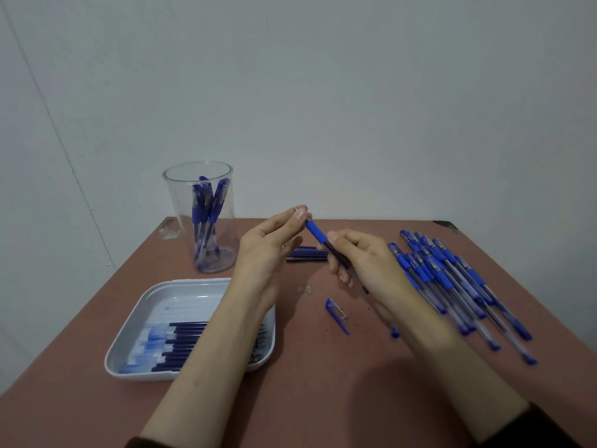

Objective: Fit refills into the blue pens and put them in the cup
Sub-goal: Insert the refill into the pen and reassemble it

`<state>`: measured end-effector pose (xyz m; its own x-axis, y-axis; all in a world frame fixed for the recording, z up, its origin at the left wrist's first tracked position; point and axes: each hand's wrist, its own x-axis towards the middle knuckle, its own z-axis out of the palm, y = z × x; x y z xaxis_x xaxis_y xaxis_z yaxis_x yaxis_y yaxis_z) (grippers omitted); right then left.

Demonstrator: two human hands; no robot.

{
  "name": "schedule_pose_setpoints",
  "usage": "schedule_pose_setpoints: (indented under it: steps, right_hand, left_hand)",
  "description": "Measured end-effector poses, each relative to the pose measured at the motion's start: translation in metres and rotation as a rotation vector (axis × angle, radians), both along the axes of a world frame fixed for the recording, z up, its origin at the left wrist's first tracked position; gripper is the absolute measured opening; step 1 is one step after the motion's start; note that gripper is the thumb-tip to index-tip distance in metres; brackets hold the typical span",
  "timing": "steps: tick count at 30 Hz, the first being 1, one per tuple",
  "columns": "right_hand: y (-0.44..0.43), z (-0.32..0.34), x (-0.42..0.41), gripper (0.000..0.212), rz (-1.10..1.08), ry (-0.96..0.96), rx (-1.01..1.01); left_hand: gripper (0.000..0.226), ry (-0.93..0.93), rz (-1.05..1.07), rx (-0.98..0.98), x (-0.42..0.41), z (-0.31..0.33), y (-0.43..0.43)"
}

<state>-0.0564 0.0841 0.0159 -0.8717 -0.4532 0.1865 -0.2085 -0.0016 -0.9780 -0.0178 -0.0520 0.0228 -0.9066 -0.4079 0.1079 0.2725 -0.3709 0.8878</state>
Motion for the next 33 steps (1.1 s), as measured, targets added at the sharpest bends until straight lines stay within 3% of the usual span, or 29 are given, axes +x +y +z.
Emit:
schedule_pose_setpoints:
  steps: [6,16,19,24,33]
  right_hand:
    - [-0.001,-0.001,0.002,0.011,-0.030,0.120,0.053]
    - [0.001,0.005,0.006,0.029,0.303,-0.393,-0.202]
    - [-0.001,0.004,0.004,0.028,0.275,-0.383,-0.218]
    - [-0.001,0.002,0.003,0.029,0.237,-0.351,-0.200]
    - [-0.001,0.004,0.004,0.026,0.156,-0.264,-0.136]
  left_hand:
    - [0.011,-0.034,-0.020,0.021,0.001,-0.001,-0.001]
    - [0.023,0.067,-0.284,0.014,0.005,0.009,0.003]
    - [0.026,0.035,-0.294,-0.009,0.004,0.008,0.005]
    - [0.014,0.035,-0.116,-0.028,0.003,0.005,0.006]
    - [0.016,0.027,-0.064,-0.067,0.002,0.003,0.005]
